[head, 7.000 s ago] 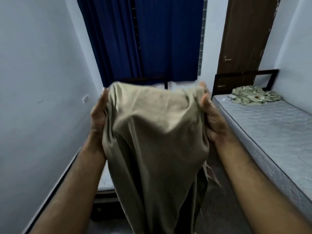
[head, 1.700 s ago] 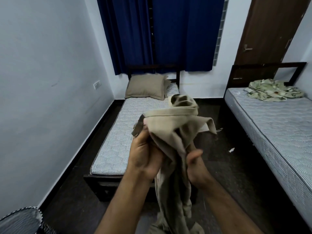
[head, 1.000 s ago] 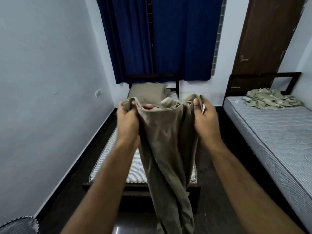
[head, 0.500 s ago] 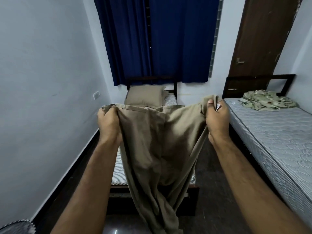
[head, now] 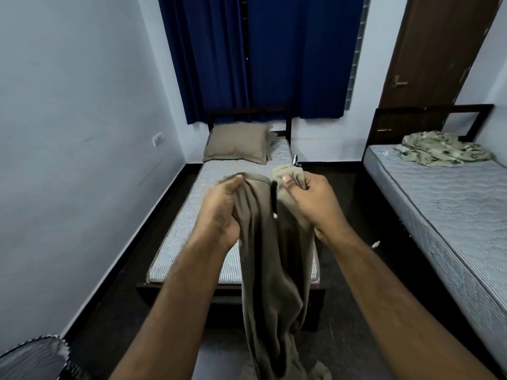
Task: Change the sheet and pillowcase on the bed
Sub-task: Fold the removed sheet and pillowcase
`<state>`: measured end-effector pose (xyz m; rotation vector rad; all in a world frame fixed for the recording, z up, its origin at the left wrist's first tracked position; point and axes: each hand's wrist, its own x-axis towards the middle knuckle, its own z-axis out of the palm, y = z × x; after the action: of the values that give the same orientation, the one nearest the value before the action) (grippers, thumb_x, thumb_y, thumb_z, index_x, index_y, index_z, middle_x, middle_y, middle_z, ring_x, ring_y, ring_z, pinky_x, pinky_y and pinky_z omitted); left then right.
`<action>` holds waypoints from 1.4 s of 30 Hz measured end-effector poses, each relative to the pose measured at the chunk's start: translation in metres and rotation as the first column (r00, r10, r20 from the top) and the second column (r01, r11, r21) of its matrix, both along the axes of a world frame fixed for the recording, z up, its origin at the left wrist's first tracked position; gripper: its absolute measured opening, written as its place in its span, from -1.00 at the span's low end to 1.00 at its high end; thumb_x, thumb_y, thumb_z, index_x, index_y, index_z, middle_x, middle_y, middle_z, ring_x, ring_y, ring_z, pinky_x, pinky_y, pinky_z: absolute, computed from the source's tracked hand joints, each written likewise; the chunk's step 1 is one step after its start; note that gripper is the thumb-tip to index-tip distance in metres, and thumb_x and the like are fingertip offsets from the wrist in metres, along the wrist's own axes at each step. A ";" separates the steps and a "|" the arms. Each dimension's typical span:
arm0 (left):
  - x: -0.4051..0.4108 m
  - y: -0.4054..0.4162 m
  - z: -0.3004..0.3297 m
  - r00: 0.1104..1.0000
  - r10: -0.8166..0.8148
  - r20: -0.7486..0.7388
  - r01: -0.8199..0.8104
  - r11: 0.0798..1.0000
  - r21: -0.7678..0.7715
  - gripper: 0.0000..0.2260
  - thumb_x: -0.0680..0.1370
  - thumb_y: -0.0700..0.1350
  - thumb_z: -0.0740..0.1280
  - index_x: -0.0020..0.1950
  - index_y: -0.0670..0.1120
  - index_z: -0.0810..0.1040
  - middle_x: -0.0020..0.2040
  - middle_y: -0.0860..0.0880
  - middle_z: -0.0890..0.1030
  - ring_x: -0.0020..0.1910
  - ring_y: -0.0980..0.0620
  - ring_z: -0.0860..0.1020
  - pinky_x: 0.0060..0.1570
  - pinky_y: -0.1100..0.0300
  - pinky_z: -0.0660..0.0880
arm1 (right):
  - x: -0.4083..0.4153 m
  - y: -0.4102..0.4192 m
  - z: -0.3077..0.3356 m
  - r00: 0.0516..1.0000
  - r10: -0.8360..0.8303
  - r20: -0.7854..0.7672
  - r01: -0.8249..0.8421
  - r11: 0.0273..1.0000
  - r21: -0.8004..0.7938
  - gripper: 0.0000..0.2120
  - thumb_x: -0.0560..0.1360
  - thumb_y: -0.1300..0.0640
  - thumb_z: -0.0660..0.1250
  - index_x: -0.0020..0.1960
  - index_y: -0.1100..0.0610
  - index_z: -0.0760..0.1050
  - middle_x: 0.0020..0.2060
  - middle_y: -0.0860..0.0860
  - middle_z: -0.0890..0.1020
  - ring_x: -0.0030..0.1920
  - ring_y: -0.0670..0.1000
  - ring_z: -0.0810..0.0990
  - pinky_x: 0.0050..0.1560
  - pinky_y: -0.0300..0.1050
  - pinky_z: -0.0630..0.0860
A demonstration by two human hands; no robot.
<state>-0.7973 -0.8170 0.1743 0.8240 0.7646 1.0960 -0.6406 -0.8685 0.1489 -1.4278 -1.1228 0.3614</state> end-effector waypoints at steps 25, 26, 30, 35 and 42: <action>0.009 -0.050 -0.024 0.986 0.120 0.118 -0.084 0.959 -0.272 -0.94 0.50 -0.34 0.44 -0.13 -0.21 0.66 -0.24 -0.15 0.69 -0.32 -0.02 0.69 -0.25 0.09 0.67 | -0.064 -0.031 -0.046 0.960 -0.189 0.208 0.124 0.950 0.288 -0.81 0.58 0.21 0.35 0.16 0.15 0.65 -0.06 -0.05 0.71 -0.08 -0.10 0.67 -0.05 -0.07 0.61; 0.008 -0.050 -0.023 0.984 0.120 0.128 -0.082 0.959 -0.272 -0.95 0.51 -0.34 0.44 -0.11 -0.22 0.66 -0.24 -0.14 0.69 -0.31 -0.02 0.69 -0.22 0.09 0.67 | -0.065 -0.032 -0.048 0.957 -0.190 0.218 0.122 0.950 0.289 -0.81 0.58 0.22 0.37 0.17 0.15 0.66 -0.06 -0.06 0.70 -0.08 -0.11 0.67 -0.05 -0.09 0.61; 0.008 -0.051 -0.022 0.991 0.091 0.097 -0.070 0.977 -0.203 -0.89 0.60 -0.23 0.37 -0.11 -0.18 0.65 -0.32 -0.03 0.68 -0.38 0.11 0.66 -0.40 0.27 0.58 | -0.067 -0.031 -0.050 0.976 -0.086 0.199 0.033 0.967 0.254 -0.76 0.58 0.21 0.39 0.23 0.10 0.65 -0.01 -0.06 0.64 -0.01 -0.13 0.65 0.02 -0.16 0.60; 0.005 -0.049 -0.018 0.994 -0.012 0.108 0.026 0.991 -0.133 -0.69 0.63 -0.18 0.27 -0.27 -0.10 0.67 -0.30 0.00 0.65 -0.41 0.16 0.59 -0.32 0.27 0.54 | -0.060 -0.029 -0.046 0.987 -0.032 0.160 -0.002 0.978 0.207 -0.69 0.54 0.05 0.45 0.25 0.12 0.63 0.02 -0.07 0.64 0.03 -0.12 0.65 0.03 -0.22 0.58; 0.009 -0.045 -0.019 0.988 -0.066 0.141 0.083 0.990 -0.113 -0.78 0.58 -0.27 0.24 -0.24 -0.16 0.57 -0.32 -0.04 0.58 -0.32 0.09 0.53 -0.10 0.16 0.51 | -0.051 -0.024 -0.043 0.964 -0.175 0.200 0.122 0.960 0.250 -0.82 0.52 0.10 0.48 0.10 0.12 0.67 -0.12 -0.07 0.67 -0.10 -0.09 0.65 -0.08 -0.04 0.58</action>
<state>-0.7888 -0.8619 0.1555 0.6640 0.6716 1.0192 -0.6918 -0.8926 0.1057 -1.3518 -1.1835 -0.0403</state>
